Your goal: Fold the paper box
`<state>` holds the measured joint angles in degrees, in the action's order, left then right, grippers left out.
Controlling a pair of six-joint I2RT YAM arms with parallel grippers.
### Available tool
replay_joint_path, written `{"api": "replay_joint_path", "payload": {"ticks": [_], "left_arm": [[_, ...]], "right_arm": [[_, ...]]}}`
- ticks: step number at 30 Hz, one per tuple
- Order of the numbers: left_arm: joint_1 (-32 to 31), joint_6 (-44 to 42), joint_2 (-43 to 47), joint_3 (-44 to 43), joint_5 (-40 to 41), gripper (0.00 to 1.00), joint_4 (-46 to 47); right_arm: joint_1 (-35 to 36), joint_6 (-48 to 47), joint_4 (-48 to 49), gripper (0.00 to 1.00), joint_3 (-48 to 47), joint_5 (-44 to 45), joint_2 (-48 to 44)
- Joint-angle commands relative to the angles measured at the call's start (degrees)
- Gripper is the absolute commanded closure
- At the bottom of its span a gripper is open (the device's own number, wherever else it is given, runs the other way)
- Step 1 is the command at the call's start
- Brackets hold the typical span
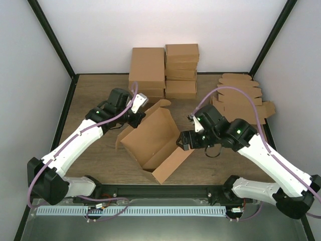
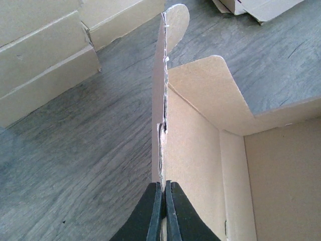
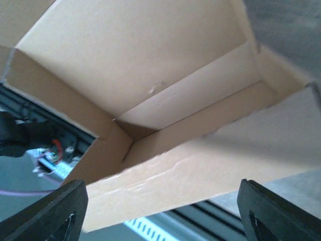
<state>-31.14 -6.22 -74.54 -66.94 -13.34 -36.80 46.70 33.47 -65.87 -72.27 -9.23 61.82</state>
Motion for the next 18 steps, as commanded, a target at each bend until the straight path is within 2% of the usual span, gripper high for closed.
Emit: {"api": "replay_joint_path", "payload": {"ticks": [1,4,8,10,13,16,18], "left_arm": [[-0.3,-0.2,0.8,-0.3,-0.3,0.96,0.0],[-0.3,-0.2,1.1,-0.4,-0.4,0.96,-0.1],[-0.4,-0.2,1.8,-0.3,-0.4,0.96,-0.5],[-0.4,-0.1,2.0,-0.2,-0.6,0.96,-0.3],[-0.4,0.2,2.2,-0.2,-1.2,0.96,-0.5],[-0.4,0.7,2.6,-0.1,-2.3,0.96,-0.4],[-0.4,1.2,2.9,0.2,-3.4,0.96,0.0]], "right_arm": [[0.4,4.6,-1.7,0.18,4.7,-8.8,-4.1],[0.5,5.4,1.9,0.28,10.5,-12.5,-5.7],[0.5,6.0,6.7,0.3,16.3,-14.5,-7.1],[0.4,6.2,10.2,0.26,19.0,-15.4,-7.9],[0.5,7.0,17.5,0.14,23.2,-18.3,-8.8],[0.4,8.4,25.0,0.13,26.8,-21.5,-8.7],[0.5,9.3,30.1,0.17,28.4,-22.6,-8.6]]}}
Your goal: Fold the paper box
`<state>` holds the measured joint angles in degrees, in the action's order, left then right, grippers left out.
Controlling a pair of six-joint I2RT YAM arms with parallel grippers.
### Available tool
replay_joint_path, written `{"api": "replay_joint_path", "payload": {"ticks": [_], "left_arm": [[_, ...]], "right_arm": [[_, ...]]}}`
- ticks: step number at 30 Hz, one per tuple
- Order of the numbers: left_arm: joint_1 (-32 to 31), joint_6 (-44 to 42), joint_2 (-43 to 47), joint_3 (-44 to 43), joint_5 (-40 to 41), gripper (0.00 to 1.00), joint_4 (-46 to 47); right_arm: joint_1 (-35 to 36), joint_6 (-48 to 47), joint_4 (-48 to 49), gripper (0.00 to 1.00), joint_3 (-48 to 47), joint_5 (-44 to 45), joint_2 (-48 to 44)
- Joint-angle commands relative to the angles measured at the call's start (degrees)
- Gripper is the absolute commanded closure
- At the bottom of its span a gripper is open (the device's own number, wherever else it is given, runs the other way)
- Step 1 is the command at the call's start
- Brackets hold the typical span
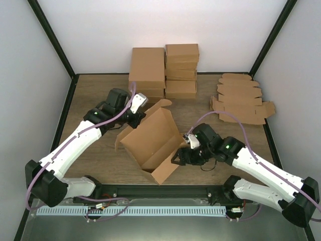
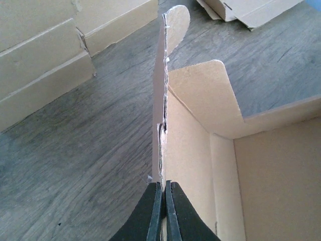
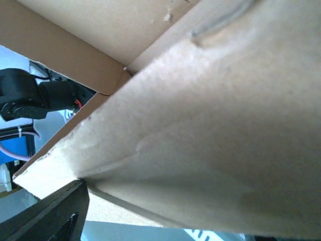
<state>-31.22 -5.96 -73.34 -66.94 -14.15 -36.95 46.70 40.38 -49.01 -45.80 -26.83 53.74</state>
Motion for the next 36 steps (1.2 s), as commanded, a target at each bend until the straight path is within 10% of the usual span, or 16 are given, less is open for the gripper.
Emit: {"api": "replay_joint_path", "payload": {"ticks": [1,36], "left_arm": [[-0.3,1.2,1.9,0.3,-3.5,0.96,0.3],[-0.9,18.3,2.7,7.5,-25.2,0.94,11.0]], "right_arm": [[0.5,2.8,15.4,0.18,2.4,-5.2,-0.7],[0.5,0.7,42.6,0.19,5.8,-0.3,9.5]]}}
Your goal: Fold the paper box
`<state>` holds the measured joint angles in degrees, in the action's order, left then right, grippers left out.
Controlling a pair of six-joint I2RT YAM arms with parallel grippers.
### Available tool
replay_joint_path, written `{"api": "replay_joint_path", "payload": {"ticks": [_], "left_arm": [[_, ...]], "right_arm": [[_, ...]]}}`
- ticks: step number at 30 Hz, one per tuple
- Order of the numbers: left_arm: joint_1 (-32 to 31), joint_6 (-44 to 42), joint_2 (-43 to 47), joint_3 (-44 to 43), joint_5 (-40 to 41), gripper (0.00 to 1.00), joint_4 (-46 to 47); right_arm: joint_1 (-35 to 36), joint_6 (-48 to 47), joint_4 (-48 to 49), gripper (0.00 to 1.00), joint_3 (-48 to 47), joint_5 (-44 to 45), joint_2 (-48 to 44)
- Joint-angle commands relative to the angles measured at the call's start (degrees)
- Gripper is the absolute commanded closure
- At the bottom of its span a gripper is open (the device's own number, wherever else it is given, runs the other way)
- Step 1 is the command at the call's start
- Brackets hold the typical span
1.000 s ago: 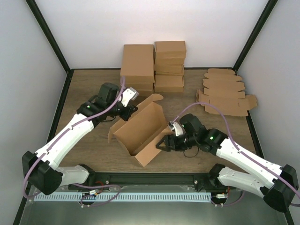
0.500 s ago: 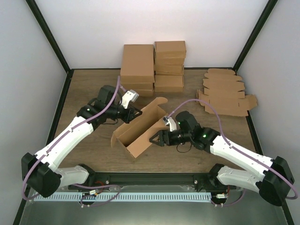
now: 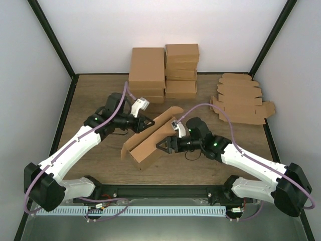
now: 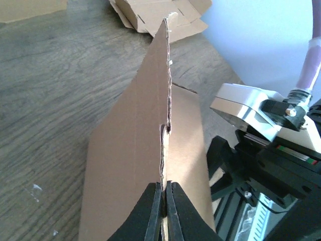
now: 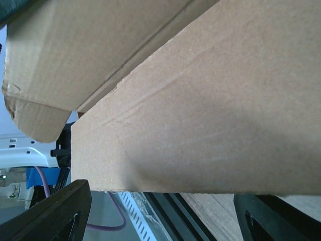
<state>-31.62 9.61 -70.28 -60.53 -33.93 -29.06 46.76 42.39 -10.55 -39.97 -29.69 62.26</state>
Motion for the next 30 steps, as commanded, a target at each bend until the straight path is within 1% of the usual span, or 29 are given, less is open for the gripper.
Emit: {"api": "replay_joint_path", "payload": {"ticks": [1,3,8,11,13,15,16,19,21,26,30], "left_arm": [[-0.5,3.0,-0.5,1.3,-6.2,0.93,3.4],[-0.6,3.3,-0.9,1.3,-7.3,0.92,3.3],[-0.7,3.9,-1.4,1.5,-8.2,0.89,3.1],[-0.7,4.2,-1.8,1.6,-8.3,0.88,3.2],[-0.7,4.0,-2.1,1.5,-7.8,0.85,3.0],[-0.7,3.5,-2.2,1.2,-5.9,0.75,2.3],[-0.7,3.4,-2.1,1.0,-4.1,0.68,2.0],[-0.7,3.5,-1.4,0.9,0.5,0.5,1.6],[-0.7,4.0,-0.7,0.9,4.3,0.41,1.7],[-0.2,5.3,1.0,0.4,13.7,0.26,0.8],[0.0,5.2,2.9,0.0,14.7,0.18,0.9]], "right_arm": [[0.4,-1.3,5.1,0.19,0.2,3.0,1.1],[0.4,-1.1,7.9,0.2,1.5,3.4,1.5],[0.4,-0.1,14.0,0.26,4.3,3.9,3.0],[0.4,0.1,14.8,0.28,4.0,4.0,4.6],[0.4,0.2,14.2,0.3,3.5,4.5,5.7],[0.4,0.2,12.7,0.31,2.7,5.7,6.9],[0.4,0.2,11.9,0.31,2.3,6.2,7.7],[0.4,0.5,9.8,0.32,1.4,7.9,9.8],[0.4,0.5,8.9,0.32,0.8,8.3,11.4],[0.3,0.1,7.7,0.33,-1.0,8.1,15.5],[0.4,-0.7,7.2,0.33,-2.2,8.1,17.1]]}}
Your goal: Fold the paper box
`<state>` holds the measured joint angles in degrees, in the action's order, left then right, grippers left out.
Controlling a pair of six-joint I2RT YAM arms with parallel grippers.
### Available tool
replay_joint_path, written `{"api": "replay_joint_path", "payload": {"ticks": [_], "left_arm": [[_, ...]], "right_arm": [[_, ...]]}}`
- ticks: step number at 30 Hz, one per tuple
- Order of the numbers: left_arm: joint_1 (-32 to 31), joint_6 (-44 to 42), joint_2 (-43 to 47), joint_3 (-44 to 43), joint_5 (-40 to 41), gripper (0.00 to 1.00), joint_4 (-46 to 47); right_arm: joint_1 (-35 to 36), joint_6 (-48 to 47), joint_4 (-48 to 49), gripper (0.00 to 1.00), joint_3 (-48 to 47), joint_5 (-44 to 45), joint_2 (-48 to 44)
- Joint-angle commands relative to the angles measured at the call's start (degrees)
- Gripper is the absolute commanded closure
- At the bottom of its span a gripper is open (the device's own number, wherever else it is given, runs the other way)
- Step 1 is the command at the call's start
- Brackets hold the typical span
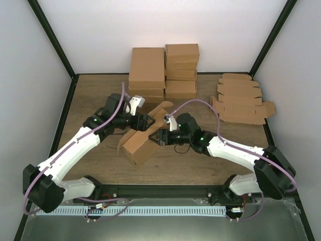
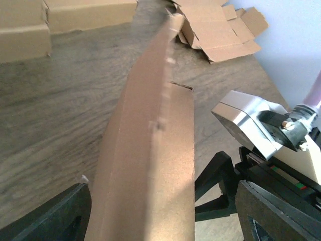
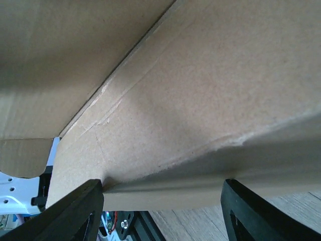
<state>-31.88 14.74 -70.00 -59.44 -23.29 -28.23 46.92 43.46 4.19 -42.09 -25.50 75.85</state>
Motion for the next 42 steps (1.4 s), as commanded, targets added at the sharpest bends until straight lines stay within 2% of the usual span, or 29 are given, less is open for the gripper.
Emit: {"api": "replay_joint_path", "payload": {"ticks": [1,10,18,22,26,37,42], "left_arm": [[0.3,0.1,2.8,-1.2,4.2,0.17,-0.1],[1.4,1.7,6.1,-2.1,4.5,0.08,-1.8],[1.7,0.1,7.6,-3.5,5.7,0.07,-6.5],[1.6,-3.3,7.4,-3.9,4.3,0.0,-10.0],[1.3,-4.1,6.5,-4.9,7.4,0.0,-13.5],[-1.1,-2.9,3.5,-4.9,9.7,0.0,-11.5],[-1.1,-2.7,2.8,-6.8,10.3,0.0,-10.5]], "right_arm": [[0.3,-1.9,-7.4,0.33,-0.2,3.9,3.6],[0.2,-3.8,-8.2,0.29,-1.1,4.5,2.0],[-1.2,-5.8,-10.3,0.27,-3.4,4.7,-0.5],[-4.2,-7.4,-11.1,0.26,-4.4,1.8,-0.9],[-7.2,-9.4,-12.6,0.25,-5.3,-0.3,-1.9],[-13.4,-15.6,-15.5,0.18,-9.8,-6.0,-2.9],[-18.9,-23.0,-16.6,0.19,-14.1,-3.3,-4.7]]}}
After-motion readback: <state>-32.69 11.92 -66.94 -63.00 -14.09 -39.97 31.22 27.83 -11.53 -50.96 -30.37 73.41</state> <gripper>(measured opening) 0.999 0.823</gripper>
